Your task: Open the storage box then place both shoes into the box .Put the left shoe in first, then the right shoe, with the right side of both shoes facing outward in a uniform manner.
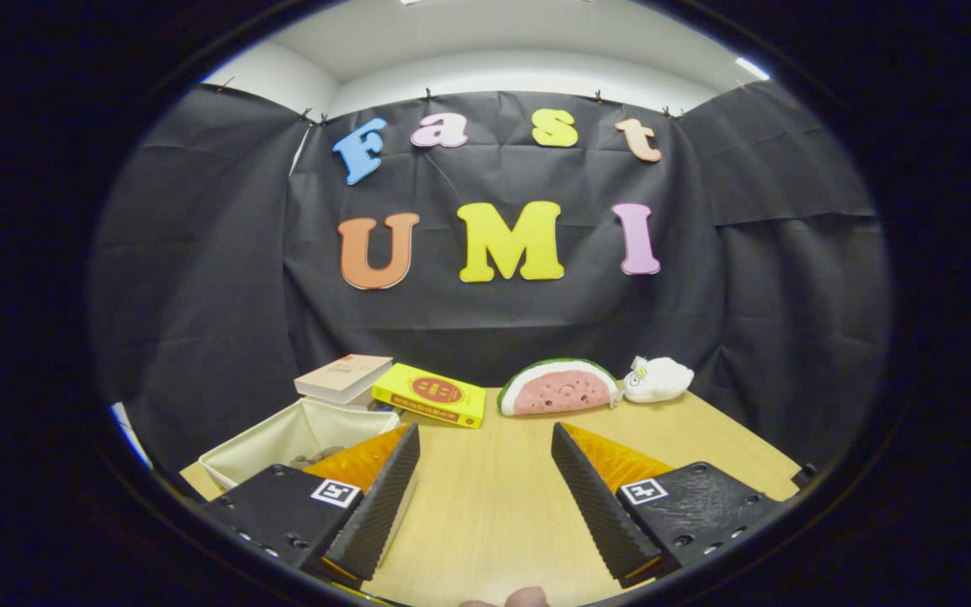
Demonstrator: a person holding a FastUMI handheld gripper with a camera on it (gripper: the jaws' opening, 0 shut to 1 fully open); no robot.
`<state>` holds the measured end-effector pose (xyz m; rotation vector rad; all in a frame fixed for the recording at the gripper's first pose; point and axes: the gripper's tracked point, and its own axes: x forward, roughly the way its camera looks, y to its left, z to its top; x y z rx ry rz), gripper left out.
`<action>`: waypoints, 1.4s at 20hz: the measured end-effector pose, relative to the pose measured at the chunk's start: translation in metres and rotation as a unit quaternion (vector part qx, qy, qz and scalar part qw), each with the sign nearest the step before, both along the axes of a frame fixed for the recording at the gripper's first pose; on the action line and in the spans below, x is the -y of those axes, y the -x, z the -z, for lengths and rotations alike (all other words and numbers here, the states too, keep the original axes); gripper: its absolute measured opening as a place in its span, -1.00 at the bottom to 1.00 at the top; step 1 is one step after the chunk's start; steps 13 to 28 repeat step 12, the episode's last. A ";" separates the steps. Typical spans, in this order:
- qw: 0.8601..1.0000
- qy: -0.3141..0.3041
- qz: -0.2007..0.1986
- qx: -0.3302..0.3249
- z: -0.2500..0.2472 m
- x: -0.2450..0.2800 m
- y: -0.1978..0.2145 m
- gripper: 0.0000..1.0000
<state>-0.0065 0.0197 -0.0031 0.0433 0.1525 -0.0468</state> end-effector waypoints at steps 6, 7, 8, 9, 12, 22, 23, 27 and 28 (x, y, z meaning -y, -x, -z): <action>1.000 -0.004 0.002 0.000 -0.002 -0.001 -0.002 0.92; 1.000 -0.003 0.000 -0.001 -0.003 -0.003 -0.002 0.92; 1.000 -0.004 -0.001 -0.001 -0.003 -0.004 -0.002 0.92; 1.000 -0.004 -0.003 -0.002 -0.003 -0.006 -0.002 0.92; 1.000 0.003 -0.002 -0.001 -0.006 -0.008 -0.002 0.92; 1.000 0.003 -0.002 -0.001 -0.006 -0.008 -0.002 0.92; 1.000 0.003 -0.002 -0.001 -0.006 -0.008 -0.002 0.92; 1.000 0.003 -0.002 -0.001 -0.006 -0.008 -0.002 0.92; 1.000 0.003 -0.002 -0.001 -0.006 -0.008 -0.002 0.92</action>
